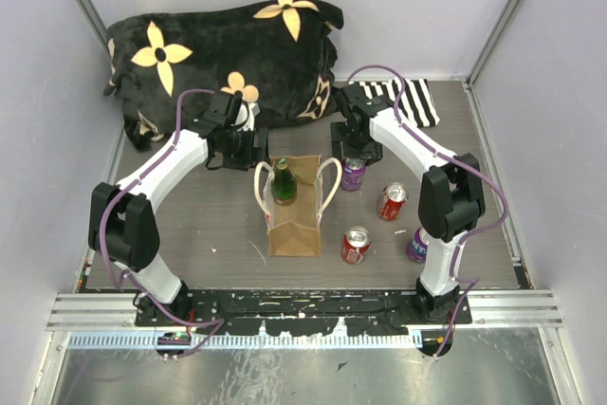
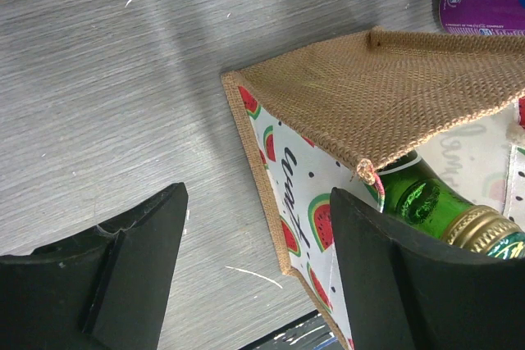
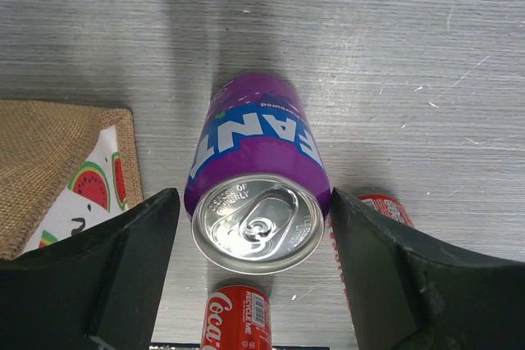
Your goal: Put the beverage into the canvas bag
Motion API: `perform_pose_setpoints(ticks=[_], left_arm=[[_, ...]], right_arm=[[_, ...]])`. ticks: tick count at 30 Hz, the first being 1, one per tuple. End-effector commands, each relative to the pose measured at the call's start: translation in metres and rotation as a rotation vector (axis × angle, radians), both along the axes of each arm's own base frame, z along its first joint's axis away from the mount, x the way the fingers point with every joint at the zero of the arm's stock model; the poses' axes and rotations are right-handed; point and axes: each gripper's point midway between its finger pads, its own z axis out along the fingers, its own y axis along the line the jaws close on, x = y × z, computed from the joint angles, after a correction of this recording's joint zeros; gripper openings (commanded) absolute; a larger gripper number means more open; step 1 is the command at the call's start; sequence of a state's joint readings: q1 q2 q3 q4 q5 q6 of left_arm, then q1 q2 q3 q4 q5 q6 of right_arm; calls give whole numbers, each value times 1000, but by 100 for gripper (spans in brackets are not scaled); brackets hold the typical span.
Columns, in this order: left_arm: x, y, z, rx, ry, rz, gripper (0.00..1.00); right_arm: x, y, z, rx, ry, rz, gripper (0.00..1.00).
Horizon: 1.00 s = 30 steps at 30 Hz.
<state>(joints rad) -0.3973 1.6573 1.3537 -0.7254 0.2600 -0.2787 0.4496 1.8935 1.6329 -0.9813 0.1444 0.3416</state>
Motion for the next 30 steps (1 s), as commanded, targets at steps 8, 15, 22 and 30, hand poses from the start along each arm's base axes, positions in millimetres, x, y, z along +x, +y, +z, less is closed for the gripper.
perform_pose_setpoints(ticks=[8, 15, 22, 30], left_arm=[[-10, 0, 8, -14, -24, -28, 78], [-12, 1, 7, -15, -23, -28, 78], [-12, 2, 9, -13, -26, -26, 78], [-14, 3, 9, -10, -29, -25, 78]], right_arm=[[-12, -3, 17, 12, -11, -6, 78], [-14, -5, 11, 4, -4, -5, 77], [-10, -5, 10, -6, -5, 3, 49], [10, -1, 60, 9, -104, 0, 1]])
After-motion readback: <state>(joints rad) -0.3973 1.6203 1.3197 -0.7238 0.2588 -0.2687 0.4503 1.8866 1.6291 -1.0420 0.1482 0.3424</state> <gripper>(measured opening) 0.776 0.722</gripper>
